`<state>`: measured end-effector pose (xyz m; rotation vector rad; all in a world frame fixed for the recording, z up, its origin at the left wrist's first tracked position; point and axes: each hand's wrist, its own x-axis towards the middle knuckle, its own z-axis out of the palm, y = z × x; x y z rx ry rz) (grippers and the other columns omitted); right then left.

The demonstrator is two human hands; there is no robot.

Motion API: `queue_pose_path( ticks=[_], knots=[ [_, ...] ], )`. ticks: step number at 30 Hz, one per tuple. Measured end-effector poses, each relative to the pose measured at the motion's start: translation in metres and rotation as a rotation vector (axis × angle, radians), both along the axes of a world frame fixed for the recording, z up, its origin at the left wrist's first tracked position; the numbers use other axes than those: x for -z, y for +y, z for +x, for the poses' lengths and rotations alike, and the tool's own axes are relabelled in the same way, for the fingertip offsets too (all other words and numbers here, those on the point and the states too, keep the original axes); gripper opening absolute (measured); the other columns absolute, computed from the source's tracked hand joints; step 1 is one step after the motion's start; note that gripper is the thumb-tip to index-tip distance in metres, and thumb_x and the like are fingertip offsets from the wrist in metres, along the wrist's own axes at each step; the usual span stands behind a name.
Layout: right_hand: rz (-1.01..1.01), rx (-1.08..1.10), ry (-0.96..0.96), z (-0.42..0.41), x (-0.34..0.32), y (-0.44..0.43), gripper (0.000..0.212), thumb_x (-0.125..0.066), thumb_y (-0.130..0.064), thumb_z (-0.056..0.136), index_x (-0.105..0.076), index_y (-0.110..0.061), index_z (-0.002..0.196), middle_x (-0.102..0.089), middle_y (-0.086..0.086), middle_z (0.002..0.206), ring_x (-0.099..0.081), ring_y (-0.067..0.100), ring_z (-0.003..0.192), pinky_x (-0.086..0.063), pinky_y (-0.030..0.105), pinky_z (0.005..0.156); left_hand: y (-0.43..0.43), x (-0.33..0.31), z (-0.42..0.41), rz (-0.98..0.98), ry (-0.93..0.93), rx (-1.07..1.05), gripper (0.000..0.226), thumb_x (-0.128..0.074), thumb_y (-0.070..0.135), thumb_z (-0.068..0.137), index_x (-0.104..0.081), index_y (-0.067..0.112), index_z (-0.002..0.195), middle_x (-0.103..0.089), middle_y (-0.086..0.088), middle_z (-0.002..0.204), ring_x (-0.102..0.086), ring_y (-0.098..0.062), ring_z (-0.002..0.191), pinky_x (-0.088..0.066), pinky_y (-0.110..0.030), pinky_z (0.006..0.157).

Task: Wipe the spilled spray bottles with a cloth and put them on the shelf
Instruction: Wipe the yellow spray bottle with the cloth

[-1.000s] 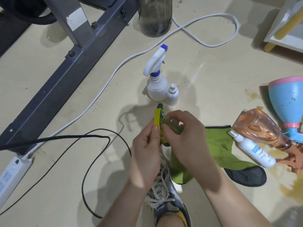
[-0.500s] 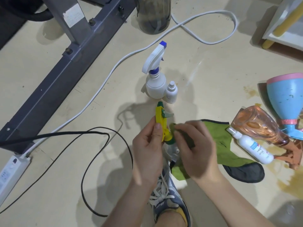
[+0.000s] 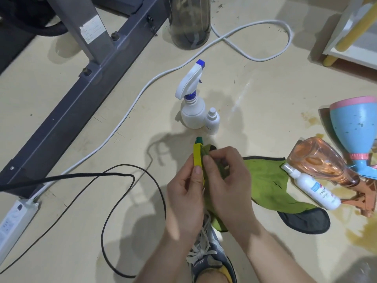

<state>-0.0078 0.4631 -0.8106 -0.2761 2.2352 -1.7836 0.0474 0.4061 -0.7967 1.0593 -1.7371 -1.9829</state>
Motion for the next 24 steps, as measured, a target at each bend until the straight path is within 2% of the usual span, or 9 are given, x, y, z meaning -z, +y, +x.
queue_pose_path(
  ticks=[5, 10, 12, 14, 16, 18, 20, 22, 24],
  knots=[
    [-0.052, 0.051, -0.155, -0.023, -0.004, -0.012, 0.009, -0.063, -0.014, 0.091, -0.063, -0.020, 0.083, -0.066, -0.001, 0.083, -0.062, 0.011, 0.080, -0.046, 0.024, 0.072, 0.003, -0.005, 0.000, -0.011, -0.015, 0.062, 0.039, -0.046, 0.019, 0.098, -0.056, 0.025, 0.136, -0.066, 0.009, 0.126, -0.059, -0.012, 0.122, -0.043, -0.046, 0.107],
    [-0.060, -0.118, 0.001, -0.002, -0.019, 0.014, 0.011, -0.063, -0.014, 0.087, -0.065, -0.025, 0.088, -0.064, -0.002, 0.087, -0.064, 0.012, 0.083, -0.046, 0.016, 0.072, 0.004, -0.009, -0.007, 0.054, -0.002, 0.081, 0.031, -0.044, 0.009, 0.103, -0.062, 0.017, 0.127, -0.072, -0.002, 0.113, -0.066, -0.018, 0.110, -0.049, -0.045, 0.101],
    [0.004, -0.053, 0.018, -0.020, -0.013, 0.015, 0.016, -0.062, -0.014, 0.090, -0.062, -0.029, 0.086, -0.062, 0.001, 0.086, -0.060, 0.006, 0.079, -0.042, 0.014, 0.071, 0.005, -0.012, -0.010, 0.044, 0.008, 0.130, 0.035, -0.048, 0.012, 0.098, -0.060, 0.023, 0.130, -0.071, 0.002, 0.116, -0.065, -0.015, 0.112, -0.050, -0.035, 0.098],
    [0.008, 0.083, -0.064, -0.046, -0.012, 0.017, 0.015, -0.060, -0.017, 0.093, -0.060, -0.028, 0.083, -0.059, -0.001, 0.081, -0.053, 0.009, 0.071, -0.042, 0.025, 0.070, 0.005, -0.017, -0.013, -0.010, 0.017, 0.175, 0.041, -0.050, 0.014, 0.095, -0.056, 0.031, 0.131, -0.069, 0.007, 0.116, -0.065, -0.007, 0.106, -0.049, -0.018, 0.088],
    [-0.087, 0.102, -0.105, -0.058, -0.021, 0.024, 0.009, -0.060, -0.022, 0.093, -0.063, -0.025, 0.085, -0.056, -0.004, 0.077, -0.050, 0.015, 0.070, -0.041, 0.032, 0.067, 0.002, -0.021, -0.017, -0.053, 0.025, 0.172, 0.044, -0.052, 0.005, 0.098, -0.054, 0.031, 0.134, -0.066, 0.003, 0.115, -0.064, -0.001, 0.096, -0.048, -0.011, 0.078],
    [-0.095, -0.019, 0.019, -0.054, -0.034, 0.024, 0.007, -0.066, -0.016, 0.090, -0.067, -0.023, 0.089, -0.058, -0.005, 0.084, -0.056, 0.010, 0.077, -0.044, 0.024, 0.071, -0.001, -0.020, -0.024, -0.105, 0.010, 0.177, 0.047, -0.050, -0.004, 0.097, -0.056, 0.030, 0.129, -0.065, 0.007, 0.111, -0.063, 0.001, 0.095, -0.049, -0.012, 0.078],
    [0.019, -0.124, 0.214, -0.044, -0.037, 0.016, 0.013, -0.070, -0.008, 0.086, -0.069, -0.018, 0.095, -0.054, -0.007, 0.094, -0.056, 0.003, 0.088, -0.042, 0.011, 0.076, -0.002, -0.019, -0.028, -0.152, -0.036, 0.194, 0.042, -0.047, -0.008, 0.094, -0.062, 0.024, 0.116, -0.069, 0.006, 0.103, -0.066, -0.007, 0.097, -0.053, -0.021, 0.082],
    [0.147, -0.136, 0.367, -0.043, -0.031, 0.004, 0.018, -0.069, -0.011, 0.085, -0.067, -0.019, 0.100, -0.047, -0.006, 0.098, -0.053, 0.004, 0.090, -0.040, 0.009, 0.075, -0.003, -0.017, -0.032, -0.192, -0.062, 0.190, 0.036, -0.044, -0.009, 0.090, -0.062, 0.018, 0.107, -0.069, 0.001, 0.093, -0.066, -0.012, 0.088, -0.055, -0.026, 0.075],
    [0.185, -0.100, 0.359, -0.051, -0.029, -0.012, 0.014, -0.066, -0.016, 0.087, -0.064, -0.023, 0.098, -0.046, -0.005, 0.097, -0.051, 0.005, 0.086, -0.041, 0.012, 0.071, -0.006, -0.015, -0.034, -0.232, -0.072, 0.175, 0.040, -0.043, -0.007, 0.089, -0.063, 0.025, 0.104, -0.068, 0.002, 0.088, -0.064, -0.010, 0.078, -0.049, -0.021, 0.066]
  ],
)
